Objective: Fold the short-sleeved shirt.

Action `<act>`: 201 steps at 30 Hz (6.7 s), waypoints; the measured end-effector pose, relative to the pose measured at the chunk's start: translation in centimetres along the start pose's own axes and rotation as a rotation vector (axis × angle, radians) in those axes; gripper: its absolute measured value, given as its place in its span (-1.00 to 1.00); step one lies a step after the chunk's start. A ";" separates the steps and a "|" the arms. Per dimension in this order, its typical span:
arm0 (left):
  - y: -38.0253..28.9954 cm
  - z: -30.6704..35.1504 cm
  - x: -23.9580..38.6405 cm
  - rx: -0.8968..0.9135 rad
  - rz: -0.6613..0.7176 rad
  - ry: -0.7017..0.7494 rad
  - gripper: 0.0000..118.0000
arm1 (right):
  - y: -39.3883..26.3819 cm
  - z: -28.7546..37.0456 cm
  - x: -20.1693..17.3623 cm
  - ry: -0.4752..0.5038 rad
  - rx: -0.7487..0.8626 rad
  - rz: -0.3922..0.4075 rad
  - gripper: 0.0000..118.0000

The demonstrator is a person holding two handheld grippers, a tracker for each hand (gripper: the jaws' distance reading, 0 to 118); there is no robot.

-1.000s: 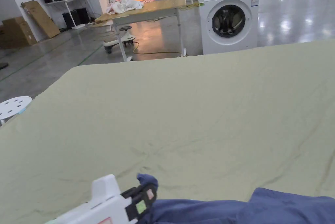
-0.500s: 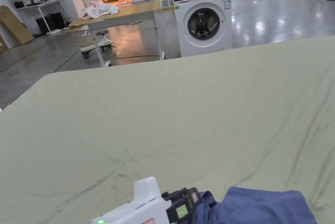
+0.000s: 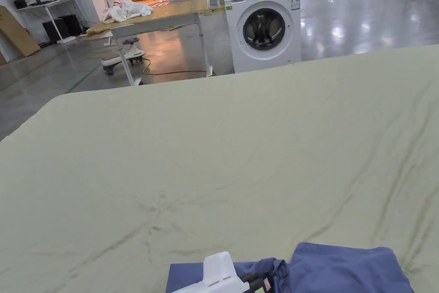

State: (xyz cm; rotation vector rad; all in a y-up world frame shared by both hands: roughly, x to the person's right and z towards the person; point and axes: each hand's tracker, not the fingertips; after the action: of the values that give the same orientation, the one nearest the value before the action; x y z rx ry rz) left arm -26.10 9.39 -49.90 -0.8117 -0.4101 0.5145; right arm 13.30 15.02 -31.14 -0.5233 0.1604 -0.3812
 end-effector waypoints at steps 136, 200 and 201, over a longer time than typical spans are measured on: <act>5.5 31.6 0.5 0.791 -0.335 0.483 0.26 | 7.8 -6.1 -6.7 0.086 0.164 0.234 -1.00; -0.5 27.1 9.8 0.852 -0.514 0.418 0.94 | 10.6 -1.6 -11.6 0.126 0.324 0.186 1.00; -0.5 27.1 9.8 0.852 -0.510 0.416 0.94 | 10.8 -1.5 -11.6 0.119 0.316 0.161 1.00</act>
State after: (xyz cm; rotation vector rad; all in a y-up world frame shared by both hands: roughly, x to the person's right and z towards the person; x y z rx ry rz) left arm -32.48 30.39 -31.20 0.0355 0.0187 0.0065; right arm 5.63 27.51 -37.36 -0.1743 0.2505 -0.2730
